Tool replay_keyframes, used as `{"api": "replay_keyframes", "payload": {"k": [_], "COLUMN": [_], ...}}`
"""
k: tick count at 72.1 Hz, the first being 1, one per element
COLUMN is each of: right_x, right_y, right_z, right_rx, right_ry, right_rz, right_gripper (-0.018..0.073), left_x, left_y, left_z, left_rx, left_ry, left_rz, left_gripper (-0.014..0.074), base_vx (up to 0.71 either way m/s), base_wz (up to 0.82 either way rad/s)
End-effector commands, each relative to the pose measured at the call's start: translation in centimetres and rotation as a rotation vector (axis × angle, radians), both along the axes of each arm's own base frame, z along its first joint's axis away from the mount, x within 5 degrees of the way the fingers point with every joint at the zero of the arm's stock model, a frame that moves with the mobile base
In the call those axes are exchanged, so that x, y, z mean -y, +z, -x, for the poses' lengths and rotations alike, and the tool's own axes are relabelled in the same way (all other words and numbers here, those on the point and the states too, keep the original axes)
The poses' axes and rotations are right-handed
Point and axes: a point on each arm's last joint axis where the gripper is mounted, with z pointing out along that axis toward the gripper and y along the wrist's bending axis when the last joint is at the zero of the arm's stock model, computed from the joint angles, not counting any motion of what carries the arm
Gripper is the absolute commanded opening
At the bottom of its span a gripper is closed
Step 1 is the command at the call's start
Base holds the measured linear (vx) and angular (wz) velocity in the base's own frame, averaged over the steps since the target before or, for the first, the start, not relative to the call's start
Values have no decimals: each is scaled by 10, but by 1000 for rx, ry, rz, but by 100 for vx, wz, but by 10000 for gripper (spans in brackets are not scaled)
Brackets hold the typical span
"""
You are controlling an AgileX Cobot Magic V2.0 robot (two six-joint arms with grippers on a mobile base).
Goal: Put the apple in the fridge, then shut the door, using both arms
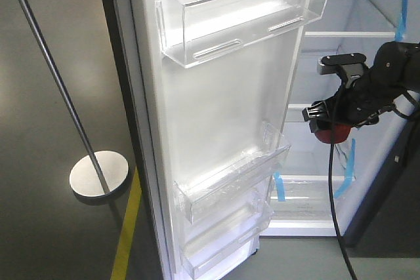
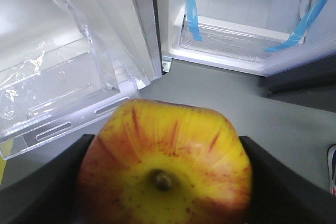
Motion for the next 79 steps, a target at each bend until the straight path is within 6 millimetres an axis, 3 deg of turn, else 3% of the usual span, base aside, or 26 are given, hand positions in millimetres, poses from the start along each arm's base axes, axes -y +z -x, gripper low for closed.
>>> {"api": "replay_keyframes", "payload": {"k": [1,79], "right_x": [0,0], "right_y": [31,31], "right_z": [-1,-1], "right_rx": [116,116], "right_ry": [3,3], "right_rz": [1,1], "right_gripper": [174,174], "left_x": [0,0], "left_y": [8,8], "left_z": [1,1], "left_rx": [90,90], "left_ry": [-4,-4], "left_rz": [10,10], "left_gripper": [-6,-6], "base_vx": [10,5], "base_wz": [-3,-4]}}
